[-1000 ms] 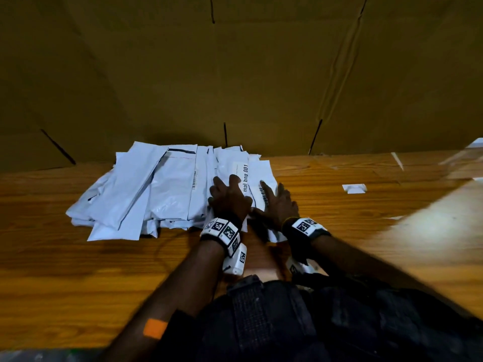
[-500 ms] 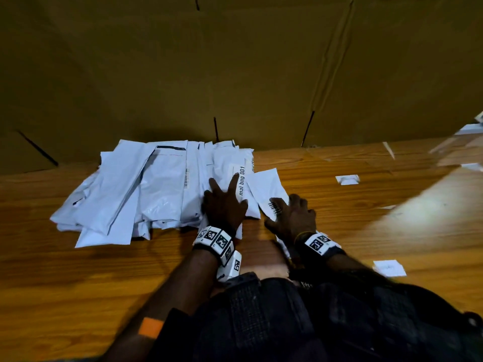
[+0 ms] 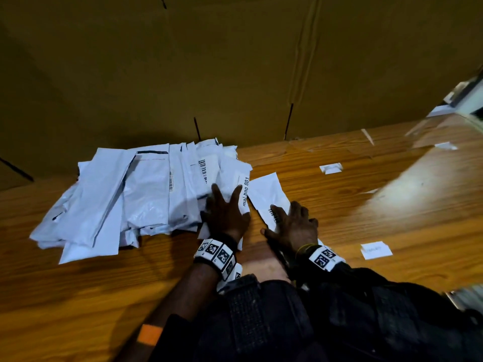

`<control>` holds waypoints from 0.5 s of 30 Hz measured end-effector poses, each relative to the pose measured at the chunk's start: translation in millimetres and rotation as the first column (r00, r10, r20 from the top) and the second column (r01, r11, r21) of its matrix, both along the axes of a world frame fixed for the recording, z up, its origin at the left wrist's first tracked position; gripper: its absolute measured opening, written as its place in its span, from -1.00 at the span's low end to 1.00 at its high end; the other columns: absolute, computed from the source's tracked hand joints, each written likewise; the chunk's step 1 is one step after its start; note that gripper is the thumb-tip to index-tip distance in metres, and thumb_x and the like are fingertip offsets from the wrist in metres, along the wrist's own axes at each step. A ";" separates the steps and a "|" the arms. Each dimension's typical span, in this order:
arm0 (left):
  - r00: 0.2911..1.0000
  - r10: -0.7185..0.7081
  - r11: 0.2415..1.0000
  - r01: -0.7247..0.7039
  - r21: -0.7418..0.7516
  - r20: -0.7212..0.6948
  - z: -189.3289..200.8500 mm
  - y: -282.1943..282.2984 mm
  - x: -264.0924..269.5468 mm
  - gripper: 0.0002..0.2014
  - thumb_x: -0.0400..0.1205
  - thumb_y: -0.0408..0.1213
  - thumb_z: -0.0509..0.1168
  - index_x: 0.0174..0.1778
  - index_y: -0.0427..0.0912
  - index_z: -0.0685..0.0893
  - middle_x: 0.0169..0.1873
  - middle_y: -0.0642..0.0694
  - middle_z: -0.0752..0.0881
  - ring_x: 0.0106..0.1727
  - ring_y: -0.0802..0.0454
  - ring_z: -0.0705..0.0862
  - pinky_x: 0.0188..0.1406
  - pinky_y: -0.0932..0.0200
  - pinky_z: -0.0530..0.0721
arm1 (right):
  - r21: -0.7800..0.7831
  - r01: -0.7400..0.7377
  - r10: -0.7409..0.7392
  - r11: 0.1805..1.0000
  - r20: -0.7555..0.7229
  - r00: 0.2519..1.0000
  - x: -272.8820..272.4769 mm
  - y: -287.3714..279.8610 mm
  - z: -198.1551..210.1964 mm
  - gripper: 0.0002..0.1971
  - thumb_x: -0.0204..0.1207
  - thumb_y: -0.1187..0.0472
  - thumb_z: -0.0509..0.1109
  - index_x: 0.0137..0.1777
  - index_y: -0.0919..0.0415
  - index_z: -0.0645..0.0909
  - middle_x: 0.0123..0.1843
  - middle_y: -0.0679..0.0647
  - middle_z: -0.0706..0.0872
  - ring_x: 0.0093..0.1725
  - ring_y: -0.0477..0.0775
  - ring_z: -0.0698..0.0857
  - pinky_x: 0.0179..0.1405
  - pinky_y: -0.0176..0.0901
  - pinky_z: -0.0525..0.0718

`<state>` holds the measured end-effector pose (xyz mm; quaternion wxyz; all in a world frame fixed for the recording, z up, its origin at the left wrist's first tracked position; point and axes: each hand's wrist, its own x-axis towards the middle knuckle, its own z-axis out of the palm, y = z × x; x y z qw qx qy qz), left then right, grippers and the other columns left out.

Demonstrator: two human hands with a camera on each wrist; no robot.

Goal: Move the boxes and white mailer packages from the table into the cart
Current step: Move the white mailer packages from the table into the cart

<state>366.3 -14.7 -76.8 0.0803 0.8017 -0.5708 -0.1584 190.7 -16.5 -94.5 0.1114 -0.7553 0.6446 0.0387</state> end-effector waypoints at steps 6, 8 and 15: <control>0.998 0.036 0.999 -0.035 -0.015 0.049 -6.7 -7.2 -3.5 -0.29 0.51 0.07 0.41 0.53 0.31 0.21 0.68 -0.29 -0.16 0.66 -0.45 -0.05 0.54 -0.46 0.06 | -0.028 0.055 -0.053 0.998 0.064 0.997 -4.3 9.7 0.2 -0.33 0.43 -0.38 0.22 0.53 -0.22 0.26 0.44 0.17 0.31 0.37 0.28 0.34 0.17 0.17 0.45; 0.997 0.038 0.999 -0.036 -0.029 0.071 -6.0 -9.5 -6.5 -0.34 0.49 0.02 0.40 0.49 0.25 0.28 0.67 -0.34 -0.14 0.65 -0.44 -0.04 0.57 -0.40 0.06 | -0.055 0.050 -0.047 0.997 0.043 0.998 -6.8 16.0 -1.0 -0.29 0.40 -0.42 0.18 0.54 -0.20 0.27 0.42 0.17 0.31 0.39 0.27 0.33 0.16 0.16 0.42; 0.996 -0.066 0.998 0.067 -0.010 0.058 -24.6 3.3 -9.8 -0.21 0.63 0.26 0.16 0.68 0.31 -0.15 0.61 -0.37 -0.46 0.67 -0.40 -0.32 0.59 -0.45 -0.13 | 0.142 -0.025 0.007 0.990 0.125 0.992 -29.9 30.6 -22.1 0.00 0.10 -0.68 -0.59 0.63 -0.38 -0.36 0.67 0.11 -0.53 0.67 0.24 -0.43 0.59 0.44 -0.30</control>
